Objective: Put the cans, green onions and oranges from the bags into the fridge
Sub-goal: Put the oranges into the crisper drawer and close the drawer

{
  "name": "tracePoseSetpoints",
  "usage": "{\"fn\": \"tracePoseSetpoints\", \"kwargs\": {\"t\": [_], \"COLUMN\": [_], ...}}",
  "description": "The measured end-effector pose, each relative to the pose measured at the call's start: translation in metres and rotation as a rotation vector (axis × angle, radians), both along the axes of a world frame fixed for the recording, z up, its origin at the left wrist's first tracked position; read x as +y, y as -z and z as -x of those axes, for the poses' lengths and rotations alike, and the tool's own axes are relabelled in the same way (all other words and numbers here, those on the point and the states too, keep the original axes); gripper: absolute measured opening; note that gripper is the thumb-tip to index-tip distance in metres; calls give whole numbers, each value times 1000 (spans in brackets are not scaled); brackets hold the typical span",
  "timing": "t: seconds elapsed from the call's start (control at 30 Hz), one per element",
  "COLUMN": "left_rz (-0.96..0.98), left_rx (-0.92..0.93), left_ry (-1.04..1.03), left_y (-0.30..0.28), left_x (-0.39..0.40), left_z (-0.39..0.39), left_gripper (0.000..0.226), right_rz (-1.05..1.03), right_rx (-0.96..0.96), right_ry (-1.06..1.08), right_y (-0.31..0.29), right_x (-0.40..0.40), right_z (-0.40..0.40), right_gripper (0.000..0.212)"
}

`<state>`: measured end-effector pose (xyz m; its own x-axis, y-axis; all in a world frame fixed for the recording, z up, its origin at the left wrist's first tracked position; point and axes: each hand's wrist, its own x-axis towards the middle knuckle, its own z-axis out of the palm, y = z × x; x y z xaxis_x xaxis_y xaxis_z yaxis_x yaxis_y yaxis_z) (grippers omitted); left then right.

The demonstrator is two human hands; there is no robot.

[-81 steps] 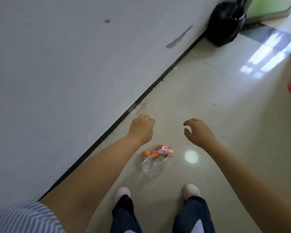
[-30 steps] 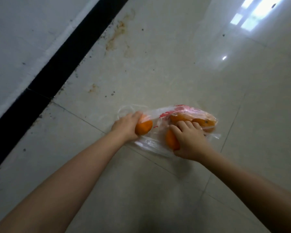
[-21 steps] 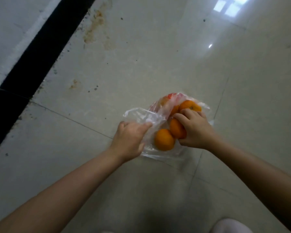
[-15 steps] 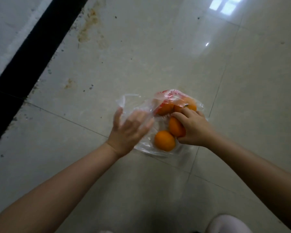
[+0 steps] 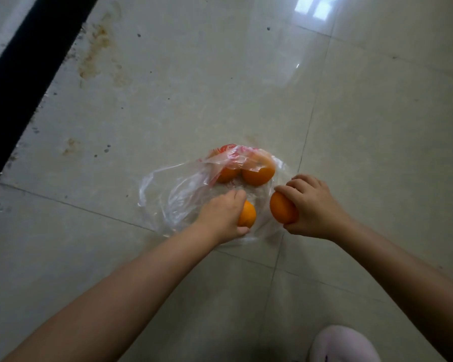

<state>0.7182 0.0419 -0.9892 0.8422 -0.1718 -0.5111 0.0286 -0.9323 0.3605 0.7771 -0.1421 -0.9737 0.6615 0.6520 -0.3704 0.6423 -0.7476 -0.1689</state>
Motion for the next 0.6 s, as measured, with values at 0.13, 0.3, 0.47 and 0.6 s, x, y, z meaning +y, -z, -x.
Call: {"fn": "tracePoseSetpoints", "kwargs": {"t": [0.13, 0.3, 0.47, 0.6], "left_rz": [8, -130, -129, -48], "left_rx": [148, 179, 241, 178], "left_ry": [-71, -24, -76, -262], "left_y": [-2, -1, 2, 2], "left_x": [3, 17, 22, 26], "left_z": [4, 32, 46, 47], "left_gripper": [77, 64, 66, 62], "right_rz": [-20, -26, -19, -104], "right_rx": [23, 65, 131, 104], "right_ry": [74, 48, 26, 52], "right_y": [-1, 0, 6, 6], "right_x": [-12, -7, 3, 3], "right_z": [1, 9, 14, 18], "right_gripper": [78, 74, 75, 73]}}
